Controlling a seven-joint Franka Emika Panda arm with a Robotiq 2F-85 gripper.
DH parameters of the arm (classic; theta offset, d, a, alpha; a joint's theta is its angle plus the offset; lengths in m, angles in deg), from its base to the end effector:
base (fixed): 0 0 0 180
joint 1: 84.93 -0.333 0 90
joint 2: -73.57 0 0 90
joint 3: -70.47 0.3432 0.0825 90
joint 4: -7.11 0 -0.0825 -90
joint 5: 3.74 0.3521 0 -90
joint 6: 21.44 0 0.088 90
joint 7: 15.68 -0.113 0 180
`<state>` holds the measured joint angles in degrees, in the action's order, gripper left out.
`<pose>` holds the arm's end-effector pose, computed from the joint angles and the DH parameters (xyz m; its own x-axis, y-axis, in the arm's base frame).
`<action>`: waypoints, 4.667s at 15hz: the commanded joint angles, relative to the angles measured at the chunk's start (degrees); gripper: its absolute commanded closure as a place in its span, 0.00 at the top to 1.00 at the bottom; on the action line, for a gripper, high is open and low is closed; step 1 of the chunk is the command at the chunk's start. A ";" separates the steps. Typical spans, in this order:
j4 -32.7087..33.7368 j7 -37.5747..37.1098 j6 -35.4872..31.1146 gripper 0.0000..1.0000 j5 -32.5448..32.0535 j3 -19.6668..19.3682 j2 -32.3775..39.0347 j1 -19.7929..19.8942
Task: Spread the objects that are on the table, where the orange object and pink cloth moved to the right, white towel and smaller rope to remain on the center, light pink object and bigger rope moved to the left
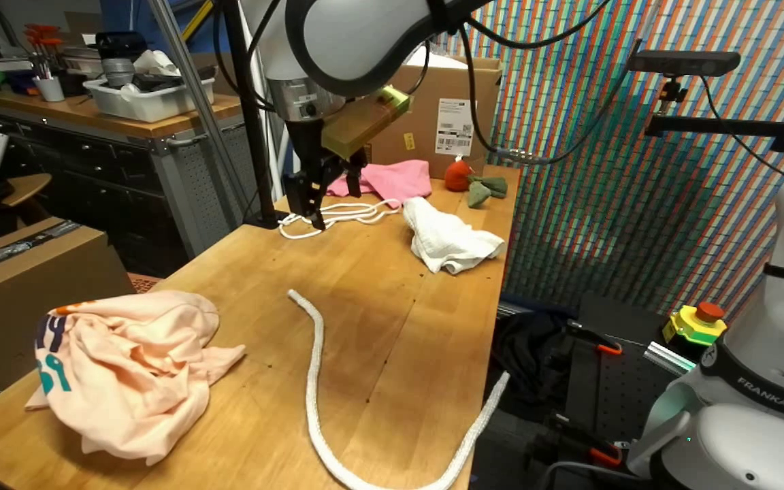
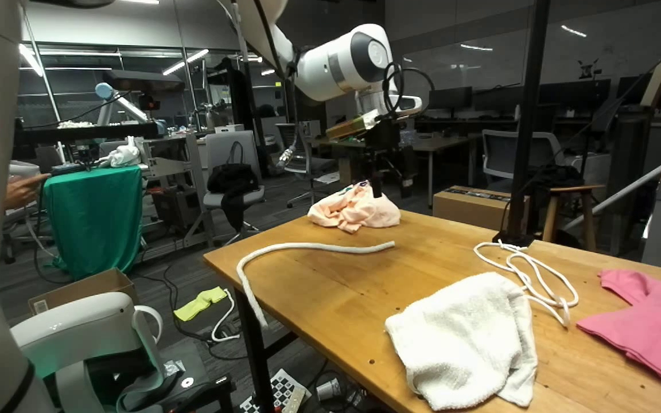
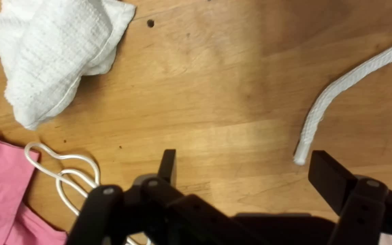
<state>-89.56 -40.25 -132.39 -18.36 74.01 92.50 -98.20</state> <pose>0.6020 0.1580 0.4355 0.9993 -0.0361 0.0056 -0.0365 -0.9733 0.2265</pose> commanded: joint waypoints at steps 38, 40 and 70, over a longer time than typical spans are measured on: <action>54.05 34.87 14.60 1.00 9.30 -4.95 44.60 19.08; 54.47 34.31 14.29 1.00 8.92 -4.60 45.02 19.38; 35.47 23.78 -6.50 0.04 8.70 -4.15 34.75 14.40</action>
<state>-44.59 -15.03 -134.67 -9.55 69.70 132.69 -83.02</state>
